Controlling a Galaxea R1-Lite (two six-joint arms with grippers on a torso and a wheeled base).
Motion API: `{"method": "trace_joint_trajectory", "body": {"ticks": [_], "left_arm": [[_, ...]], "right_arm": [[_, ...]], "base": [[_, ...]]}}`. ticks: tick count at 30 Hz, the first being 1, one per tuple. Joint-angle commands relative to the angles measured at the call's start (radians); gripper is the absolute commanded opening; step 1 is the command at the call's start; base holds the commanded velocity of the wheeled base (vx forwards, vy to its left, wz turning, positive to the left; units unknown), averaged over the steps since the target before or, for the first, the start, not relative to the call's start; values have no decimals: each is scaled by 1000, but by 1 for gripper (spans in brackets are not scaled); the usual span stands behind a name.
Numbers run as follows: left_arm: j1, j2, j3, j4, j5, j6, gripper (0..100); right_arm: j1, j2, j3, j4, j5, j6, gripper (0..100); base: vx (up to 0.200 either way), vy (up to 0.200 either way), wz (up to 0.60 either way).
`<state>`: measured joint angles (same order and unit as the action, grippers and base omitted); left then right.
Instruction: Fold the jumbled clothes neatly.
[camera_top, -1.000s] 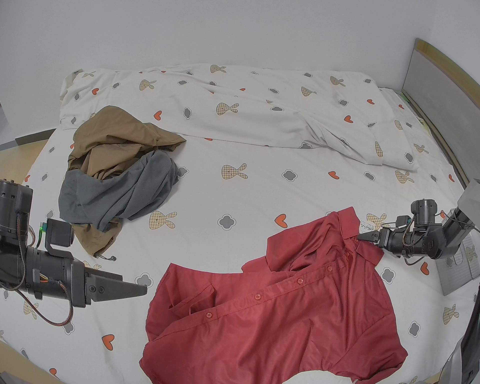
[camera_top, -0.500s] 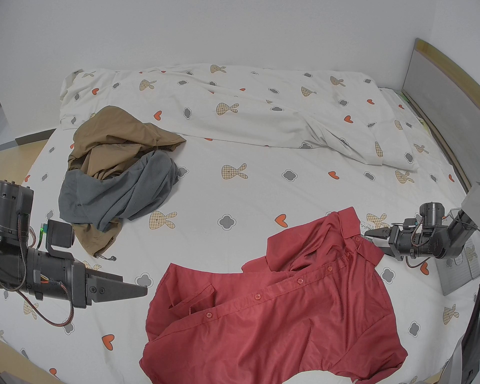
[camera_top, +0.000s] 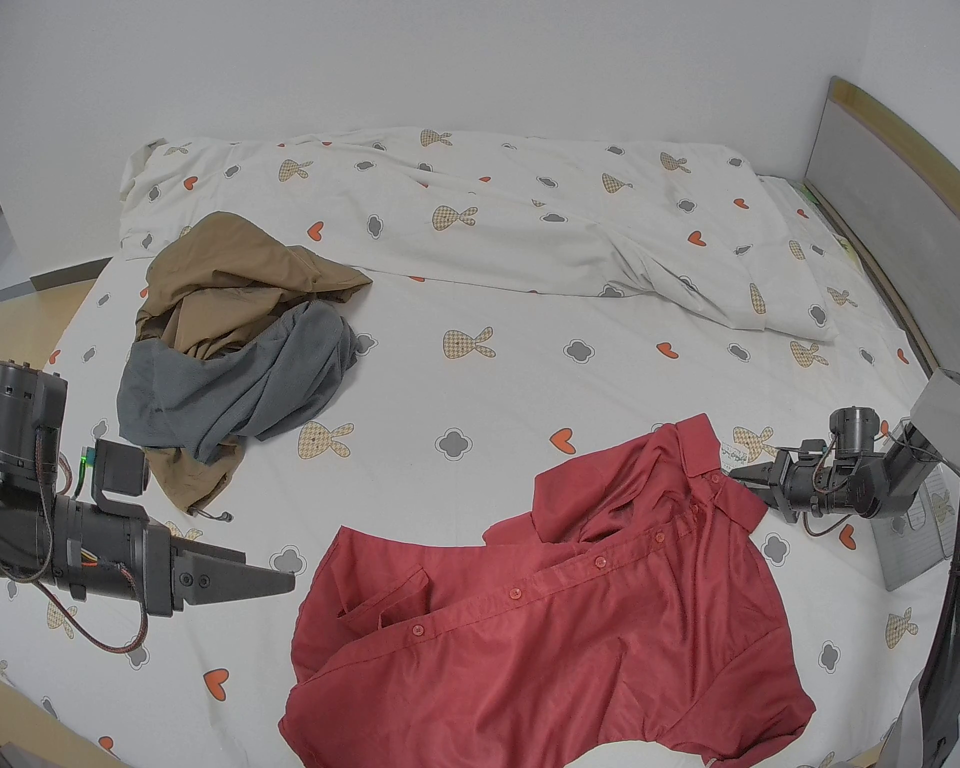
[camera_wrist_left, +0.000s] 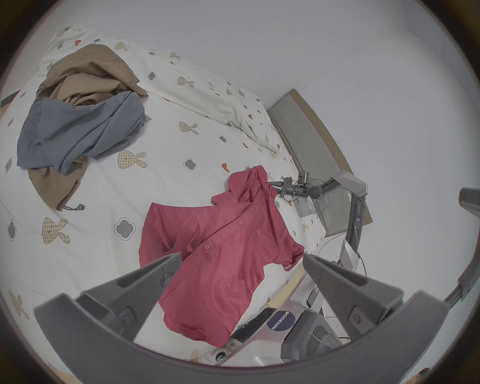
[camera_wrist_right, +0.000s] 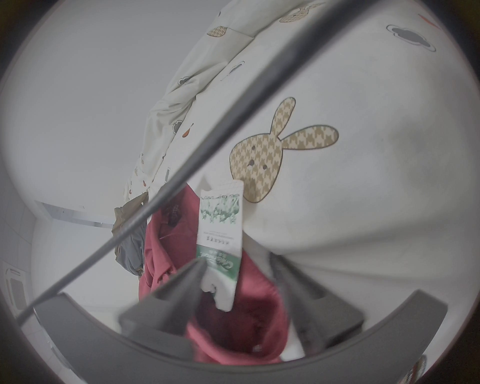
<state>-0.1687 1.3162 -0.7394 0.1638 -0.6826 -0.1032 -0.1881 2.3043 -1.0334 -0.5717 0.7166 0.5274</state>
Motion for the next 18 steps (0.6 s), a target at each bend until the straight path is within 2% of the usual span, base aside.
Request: {"method": "trace_joint_trajectory", "body": {"ticks": [1,7,10,18], "left_arm": [[0,2,2,0,0,-1,100],[0,2,2,0,0,0,100],[-2,2,2,0,0,0,100],[0,-3,0,0,0,-1,100]], "right_arm": [[9,6,6,0,4,0,0],[22,-43,33,0,4,0,0],[9,-147,78,0,4,0,0],[-94,-405,185,3,3,-4,0]], "base": [[0,0,0],[0,0,0],[0,0,0],[0,0,0]]}}
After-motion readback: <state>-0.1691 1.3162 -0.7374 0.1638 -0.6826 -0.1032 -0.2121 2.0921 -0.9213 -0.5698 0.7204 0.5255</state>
